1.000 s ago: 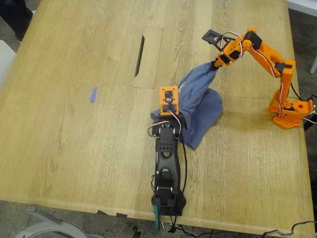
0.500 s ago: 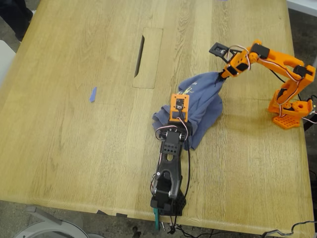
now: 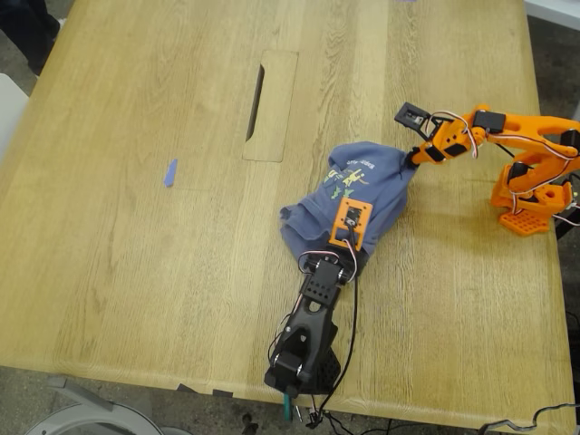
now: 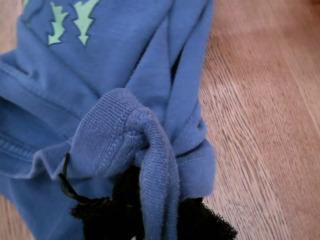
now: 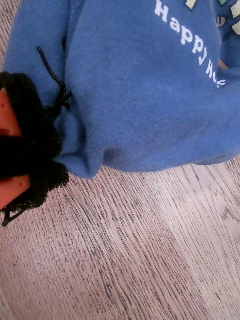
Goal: Fold a T-shirt
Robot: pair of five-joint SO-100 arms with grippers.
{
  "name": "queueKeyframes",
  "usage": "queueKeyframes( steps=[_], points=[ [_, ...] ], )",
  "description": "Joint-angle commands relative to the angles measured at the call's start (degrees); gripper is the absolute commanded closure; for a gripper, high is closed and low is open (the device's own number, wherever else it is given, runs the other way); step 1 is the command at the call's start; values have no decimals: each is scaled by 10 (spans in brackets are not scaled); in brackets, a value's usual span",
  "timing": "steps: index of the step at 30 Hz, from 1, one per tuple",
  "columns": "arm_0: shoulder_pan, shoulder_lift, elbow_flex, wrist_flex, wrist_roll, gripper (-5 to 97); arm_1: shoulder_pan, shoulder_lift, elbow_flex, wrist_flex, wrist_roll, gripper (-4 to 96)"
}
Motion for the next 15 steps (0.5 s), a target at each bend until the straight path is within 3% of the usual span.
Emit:
queueKeyframes(
  steps=[1,8,15],
  points=[
    [25,31,4,-4,1,907,-2,33,10,-13,-3,912],
    [60,47,23,11,9,757,3,64,40,-14,-4,807],
    [112,47,37,21,-42,698,-9,105,73,3,-4,662]
  ],
)
